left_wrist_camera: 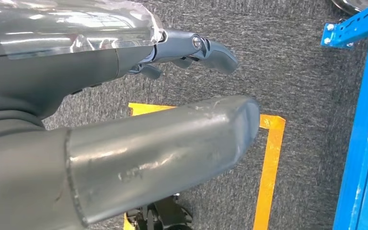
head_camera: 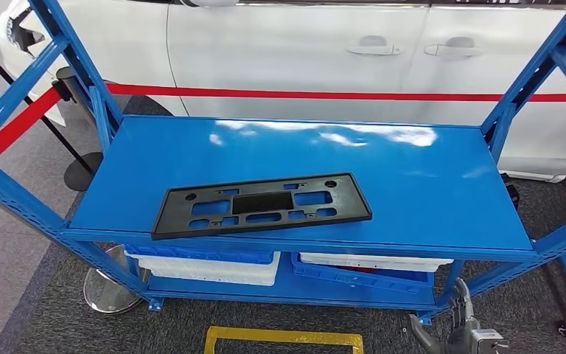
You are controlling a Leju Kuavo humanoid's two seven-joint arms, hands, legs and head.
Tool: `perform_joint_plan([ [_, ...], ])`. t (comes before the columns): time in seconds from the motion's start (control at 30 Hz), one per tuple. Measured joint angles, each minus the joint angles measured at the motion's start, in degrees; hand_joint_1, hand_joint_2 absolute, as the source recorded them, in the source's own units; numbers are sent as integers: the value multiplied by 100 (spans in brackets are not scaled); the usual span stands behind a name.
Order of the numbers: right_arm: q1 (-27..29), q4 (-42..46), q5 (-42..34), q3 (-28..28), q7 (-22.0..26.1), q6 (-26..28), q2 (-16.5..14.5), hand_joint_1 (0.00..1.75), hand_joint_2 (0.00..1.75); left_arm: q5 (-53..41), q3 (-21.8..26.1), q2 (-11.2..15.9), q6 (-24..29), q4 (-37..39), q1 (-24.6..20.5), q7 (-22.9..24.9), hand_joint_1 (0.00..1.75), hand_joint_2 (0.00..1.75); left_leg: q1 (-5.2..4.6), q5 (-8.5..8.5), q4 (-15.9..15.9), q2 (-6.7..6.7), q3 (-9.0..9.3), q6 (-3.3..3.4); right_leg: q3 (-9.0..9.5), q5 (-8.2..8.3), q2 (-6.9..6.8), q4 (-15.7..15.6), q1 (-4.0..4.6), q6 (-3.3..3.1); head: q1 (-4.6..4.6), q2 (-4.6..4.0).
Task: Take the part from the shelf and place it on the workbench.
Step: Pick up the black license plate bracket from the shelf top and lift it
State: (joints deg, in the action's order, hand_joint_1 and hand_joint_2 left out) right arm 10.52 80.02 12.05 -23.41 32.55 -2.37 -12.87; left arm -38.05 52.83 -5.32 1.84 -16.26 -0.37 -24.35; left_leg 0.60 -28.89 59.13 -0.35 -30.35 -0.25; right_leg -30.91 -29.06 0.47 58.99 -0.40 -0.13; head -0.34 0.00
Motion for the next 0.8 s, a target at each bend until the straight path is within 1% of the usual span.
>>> perform_joint_plan([
  [0.1, 35, 544, -23, 322, 79, 45, 32, 0, 175, -120, 83, -10, -8, 23, -12, 5, 0, 0, 2, 0, 0, -1, -6, 0, 1, 0, 1, 0, 0, 0, 0, 0],
  [0.2, -44, 1020, -38, 726, 122, 72, 94, 0, 175, -254, 190, -25, -37, 43, -27, -3, 0, 0, 3, 1, 0, -2, -8, 0, 1, 1, -1, 1, 1, -1, 1, 0],
  [0.33, -248, 1563, -28, 1409, 134, 69, 201, 0, 175, -459, 327, -49, -88, 77, -74, -43, 0, 0, 2, 9, 1, -3, -3, 3, 2, 4, -5, 1, 1, 1, 1, 0],
  [0.43, -332, 1935, 82, 1918, 103, 70, 291, 0, 175, -637, 398, -53, -126, 89, -85, -89, 0, 0, -2, 12, 11, -6, -8, 4, -2, 13, -9, -2, -18, 13, -1, 0],
  [0.63, -478, 2486, 433, 2866, -174, 111, 478, 0, 175, -978, 470, -12, -251, 104, -95, -223, 0, 0, -29, 8, 27, -7, -28, 29, -9, 26, -10, -3, -48, 38, -1, 0],
  [0.73, -615, 2623, 576, 3312, -458, 115, 620, 0, 175, -1143, 499, 20, -311, 115, -98, -302, 0, 0, -46, 16, 42, -7, -56, 70, -21, 49, -9, -21, -65, 77, -2, -1],
  [0.8, -659, 2649, 634, 3454, -551, 116, 669, 0, 175, -1192, 508, 31, -326, 118, -100, -324, 0, 0, -51, 22, 42, -7, -63, 87, -24, 59, -8, -34, -70, 94, -3, -1],
])
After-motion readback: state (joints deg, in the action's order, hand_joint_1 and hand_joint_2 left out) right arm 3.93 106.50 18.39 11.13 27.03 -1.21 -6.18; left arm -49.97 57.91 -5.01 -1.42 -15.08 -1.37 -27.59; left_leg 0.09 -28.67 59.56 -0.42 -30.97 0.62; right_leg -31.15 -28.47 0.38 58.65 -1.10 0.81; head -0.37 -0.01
